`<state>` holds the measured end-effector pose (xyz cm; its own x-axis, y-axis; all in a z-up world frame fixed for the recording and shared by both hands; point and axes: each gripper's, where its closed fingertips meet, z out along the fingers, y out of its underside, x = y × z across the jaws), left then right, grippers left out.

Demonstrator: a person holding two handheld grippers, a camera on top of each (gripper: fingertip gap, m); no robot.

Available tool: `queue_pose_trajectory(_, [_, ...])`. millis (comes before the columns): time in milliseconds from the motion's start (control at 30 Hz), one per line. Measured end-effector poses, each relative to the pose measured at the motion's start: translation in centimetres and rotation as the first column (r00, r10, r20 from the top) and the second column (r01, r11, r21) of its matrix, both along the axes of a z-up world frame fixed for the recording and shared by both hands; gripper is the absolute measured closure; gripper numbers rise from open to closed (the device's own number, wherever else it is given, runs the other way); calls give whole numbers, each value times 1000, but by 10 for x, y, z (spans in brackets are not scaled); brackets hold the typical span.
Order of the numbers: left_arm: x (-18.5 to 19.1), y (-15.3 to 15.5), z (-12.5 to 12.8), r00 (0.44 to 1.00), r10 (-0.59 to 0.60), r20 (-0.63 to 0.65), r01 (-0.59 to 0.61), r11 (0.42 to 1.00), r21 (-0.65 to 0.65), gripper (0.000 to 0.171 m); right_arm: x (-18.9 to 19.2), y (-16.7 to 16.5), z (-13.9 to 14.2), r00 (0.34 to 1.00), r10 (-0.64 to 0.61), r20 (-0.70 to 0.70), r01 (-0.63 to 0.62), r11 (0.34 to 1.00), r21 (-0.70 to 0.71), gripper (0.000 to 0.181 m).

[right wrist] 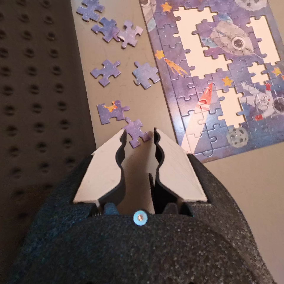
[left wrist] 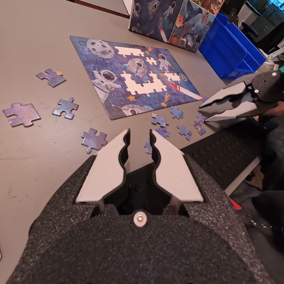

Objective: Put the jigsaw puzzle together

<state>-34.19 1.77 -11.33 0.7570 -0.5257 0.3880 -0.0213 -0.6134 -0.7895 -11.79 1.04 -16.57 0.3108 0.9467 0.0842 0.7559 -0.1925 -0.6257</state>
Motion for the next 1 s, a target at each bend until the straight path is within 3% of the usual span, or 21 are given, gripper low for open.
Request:
queue_pose_trajectory(167, [6, -5, -4, 999, -42, -35, 42, 999, -2, 147, 1, -6, -4, 998, 62, -14, -63, 987, -149, 146])
queue_pose_trajectory(333, [7, -6, -5, 998, -46, -50, 46, 999, -2, 147, -5, -23, 2, 989, 128, -68, -139, 969, -205, 146])
queue_pose_trajectory(500, [7, -6, -6, 998, -47, -49, 46, 999, -5, 147, -2, -15, -4, 983, 183, 12, -180, 976, -118, 149])
queue_pose_trajectory(733, [7, -6, -6, 997, -51, -54, 51, 999, -5, 147, -2, -11, -6, 956, 278, 95, -261, 952, -160, 155])
queue_pose_trajectory(1000, [8, -5, -6, 997, -51, -56, 51, 999, -2, 147, -2, -9, -4, 970, 228, 89, -217, 969, -123, 161])
